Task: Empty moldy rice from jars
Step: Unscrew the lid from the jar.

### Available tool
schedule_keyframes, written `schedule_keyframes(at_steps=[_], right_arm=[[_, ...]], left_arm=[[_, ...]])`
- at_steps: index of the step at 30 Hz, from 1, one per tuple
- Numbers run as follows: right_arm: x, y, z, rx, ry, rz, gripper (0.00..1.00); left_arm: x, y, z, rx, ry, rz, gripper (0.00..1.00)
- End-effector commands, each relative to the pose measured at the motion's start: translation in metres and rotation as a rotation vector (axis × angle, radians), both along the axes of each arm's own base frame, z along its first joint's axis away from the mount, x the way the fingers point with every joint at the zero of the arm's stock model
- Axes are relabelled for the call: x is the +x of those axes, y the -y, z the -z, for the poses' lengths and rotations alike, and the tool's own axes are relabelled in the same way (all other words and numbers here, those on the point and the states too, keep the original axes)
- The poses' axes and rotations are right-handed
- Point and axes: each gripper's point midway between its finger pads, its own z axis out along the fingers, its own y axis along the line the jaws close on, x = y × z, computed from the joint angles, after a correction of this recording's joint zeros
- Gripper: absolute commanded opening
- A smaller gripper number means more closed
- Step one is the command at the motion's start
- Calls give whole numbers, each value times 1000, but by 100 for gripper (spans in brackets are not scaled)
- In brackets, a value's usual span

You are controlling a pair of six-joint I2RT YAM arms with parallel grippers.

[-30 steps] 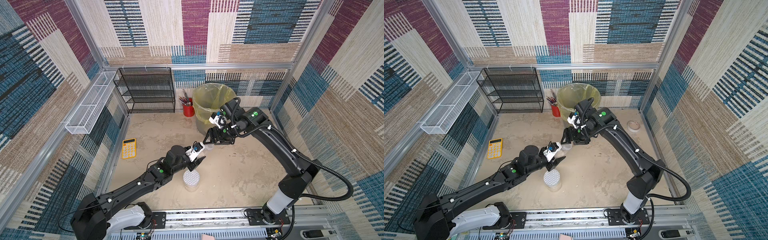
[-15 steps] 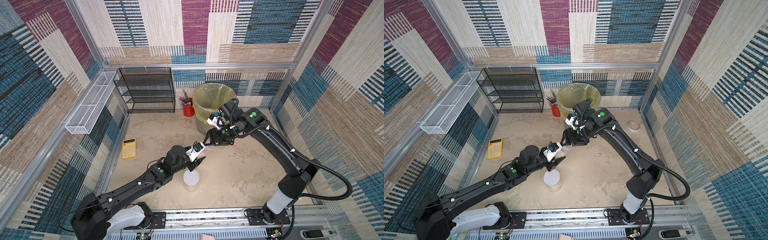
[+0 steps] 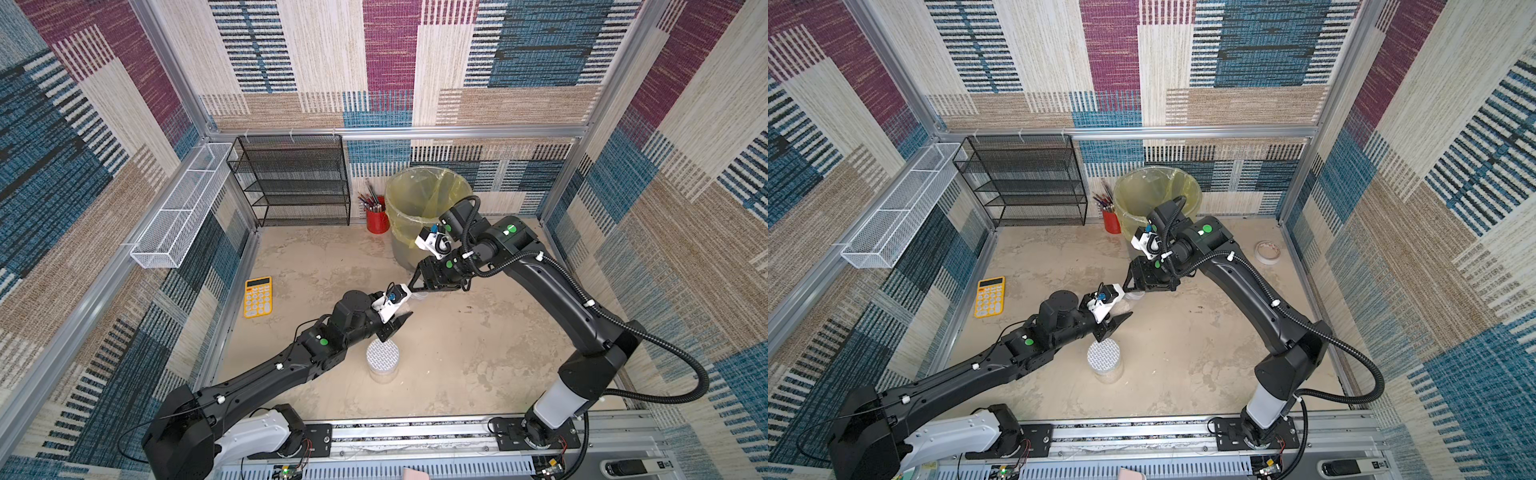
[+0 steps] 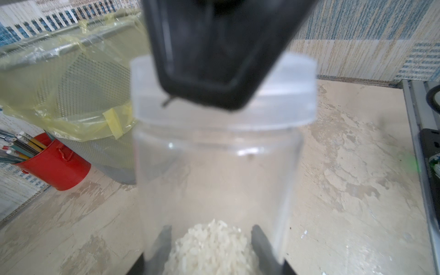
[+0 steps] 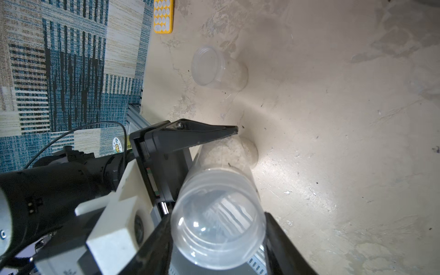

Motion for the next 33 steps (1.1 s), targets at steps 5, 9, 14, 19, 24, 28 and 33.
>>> schedule_keyframes(at_steps=[5, 9, 14, 19, 24, 28, 33], right_arm=[[-3, -13, -31, 173, 183, -108, 44], [0, -18, -35, 210, 221, -113, 45], [-4, -22, -38, 224, 253, -197, 45], [-4, -21, -41, 216, 347, -271, 50], [-2, -26, -45, 253, 407, -318, 53], [-2, -28, -45, 253, 462, -387, 49], [5, -27, -54, 223, 602, -456, 44]], left_arm=[[-7, 1, -1, -9, 3, 33, 0], [-9, 0, 2, -8, -6, 40, 0], [-12, 0, 2, -1, -12, 54, 0], [-15, 1, 0, -16, -15, 65, 0], [-18, 1, 0, -18, -17, 76, 0], [-19, -1, -2, -21, -6, 80, 0], [-23, -2, -2, -32, -10, 90, 0]])
